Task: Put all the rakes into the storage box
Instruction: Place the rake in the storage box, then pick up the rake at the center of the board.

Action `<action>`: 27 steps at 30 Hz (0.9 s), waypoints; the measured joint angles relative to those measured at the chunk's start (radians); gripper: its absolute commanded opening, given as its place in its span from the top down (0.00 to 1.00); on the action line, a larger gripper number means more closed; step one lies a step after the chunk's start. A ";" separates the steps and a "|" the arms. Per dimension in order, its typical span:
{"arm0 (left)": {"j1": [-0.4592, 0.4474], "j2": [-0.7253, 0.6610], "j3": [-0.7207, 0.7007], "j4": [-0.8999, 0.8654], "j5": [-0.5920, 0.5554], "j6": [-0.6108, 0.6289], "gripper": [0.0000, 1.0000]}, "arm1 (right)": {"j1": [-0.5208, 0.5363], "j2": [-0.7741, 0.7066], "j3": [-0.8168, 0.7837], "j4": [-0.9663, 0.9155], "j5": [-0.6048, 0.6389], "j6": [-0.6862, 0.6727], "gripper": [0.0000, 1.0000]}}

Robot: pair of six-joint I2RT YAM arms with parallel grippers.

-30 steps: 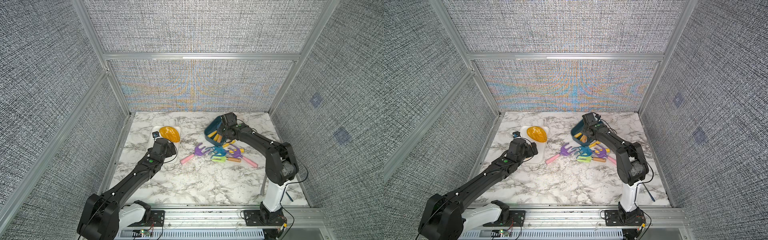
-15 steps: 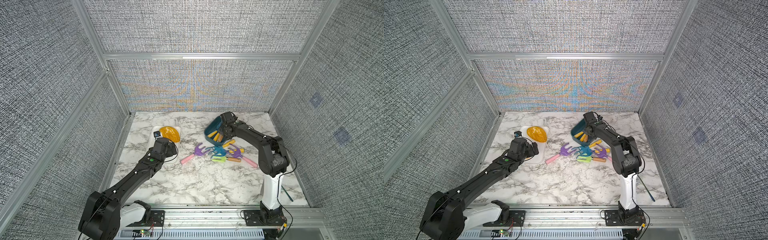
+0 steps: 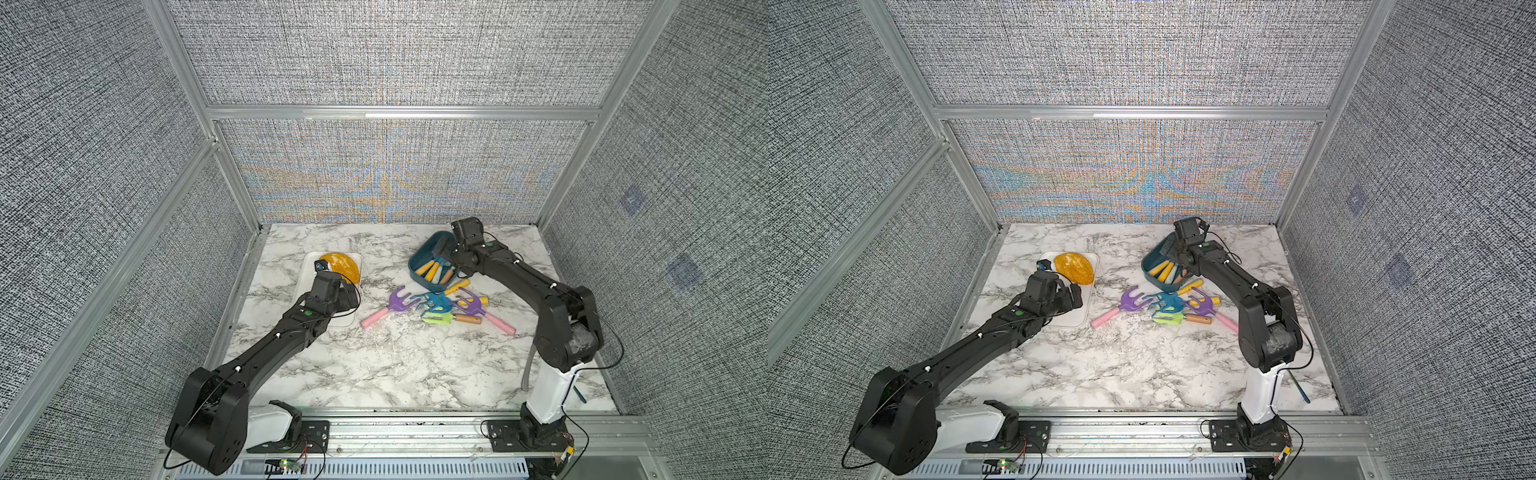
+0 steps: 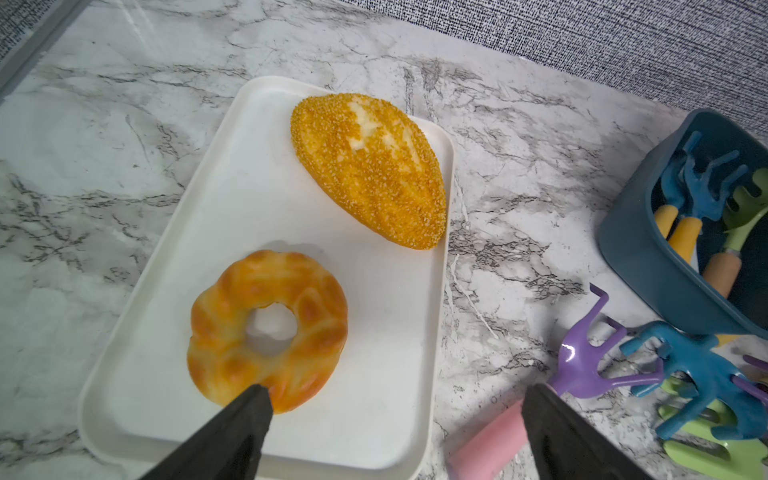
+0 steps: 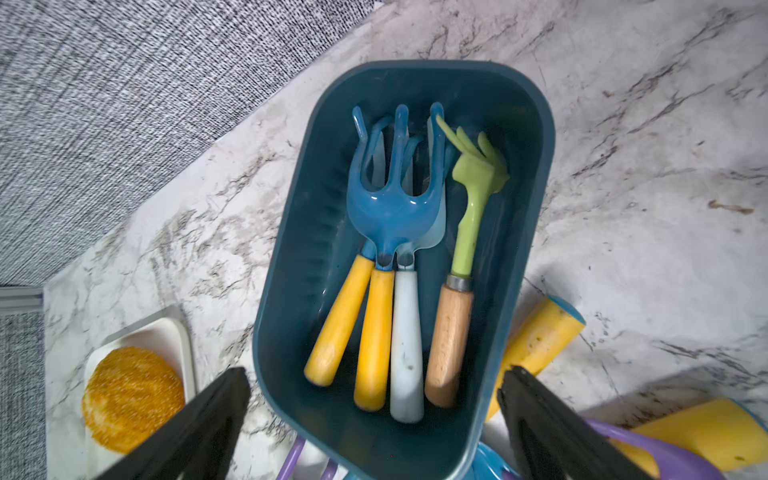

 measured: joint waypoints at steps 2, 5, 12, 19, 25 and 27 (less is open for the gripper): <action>-0.001 0.035 0.022 0.000 0.025 0.008 0.01 | -0.001 -0.068 -0.062 0.028 -0.015 -0.024 0.01; -0.004 0.095 0.059 -0.010 0.082 0.035 0.01 | -0.001 -0.169 -0.160 0.073 -0.034 -0.069 0.01; -0.056 0.205 0.171 -0.091 0.158 0.127 0.03 | -0.004 -0.404 -0.388 0.156 -0.076 -0.212 0.01; -0.105 0.290 0.190 -0.159 0.182 0.192 0.15 | -0.007 -0.667 -0.666 0.249 -0.064 -0.326 0.01; -0.194 0.426 0.290 -0.228 0.172 0.212 0.24 | -0.007 -0.808 -0.819 0.342 -0.042 -0.355 0.01; -0.220 0.474 0.341 -0.253 0.154 0.219 0.26 | -0.007 -0.827 -0.846 0.377 -0.038 -0.356 0.01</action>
